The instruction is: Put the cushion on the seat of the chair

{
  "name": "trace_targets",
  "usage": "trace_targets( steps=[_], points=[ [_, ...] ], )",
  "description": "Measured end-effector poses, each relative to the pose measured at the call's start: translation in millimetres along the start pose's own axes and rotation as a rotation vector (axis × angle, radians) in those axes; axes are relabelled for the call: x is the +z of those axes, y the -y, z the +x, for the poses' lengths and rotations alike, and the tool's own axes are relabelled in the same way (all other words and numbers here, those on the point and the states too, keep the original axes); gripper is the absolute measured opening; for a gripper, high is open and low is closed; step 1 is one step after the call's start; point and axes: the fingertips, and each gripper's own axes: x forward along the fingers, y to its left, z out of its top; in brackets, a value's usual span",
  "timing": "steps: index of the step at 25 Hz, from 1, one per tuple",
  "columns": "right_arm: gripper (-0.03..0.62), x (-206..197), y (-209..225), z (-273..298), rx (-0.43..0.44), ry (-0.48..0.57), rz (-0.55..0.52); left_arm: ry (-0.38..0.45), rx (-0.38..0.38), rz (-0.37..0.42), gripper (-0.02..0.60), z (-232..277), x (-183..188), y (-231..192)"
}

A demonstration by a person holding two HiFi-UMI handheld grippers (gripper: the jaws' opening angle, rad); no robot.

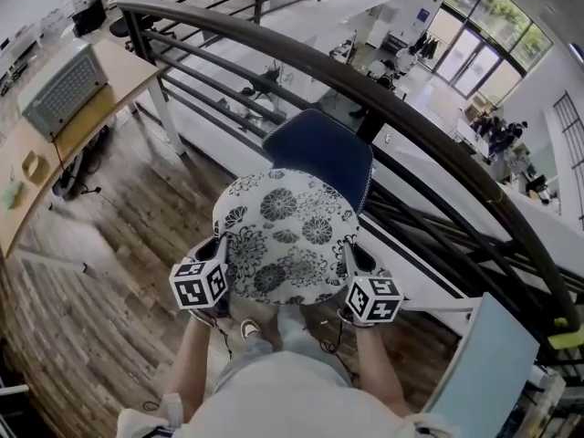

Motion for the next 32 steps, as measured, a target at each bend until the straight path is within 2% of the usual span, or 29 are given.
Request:
trace_targets(
  steps=[7, 15, 21, 26, 32],
  points=[
    [0.020, -10, 15, 19, 0.004, -0.023, 0.044, -0.054, 0.002, 0.036, 0.031, 22, -10, 0],
    [0.020, -49, 23, 45, 0.019, -0.087, 0.117, -0.117, 0.010, 0.061, 0.031, 48, -40, -11],
    [0.020, -113, 24, 66, 0.046, -0.181, 0.133, -0.184, 0.040, 0.026, 0.031, 70, -101, -35],
    [0.020, -179, 17, 67, 0.057, -0.260, 0.153, -0.267, 0.052, 0.051, 0.031, 79, -162, -45],
    [0.020, -248, 11, 73, 0.071, -0.345, 0.176, -0.316, 0.073, 0.030, 0.031, 91, -215, -63]
  ],
)
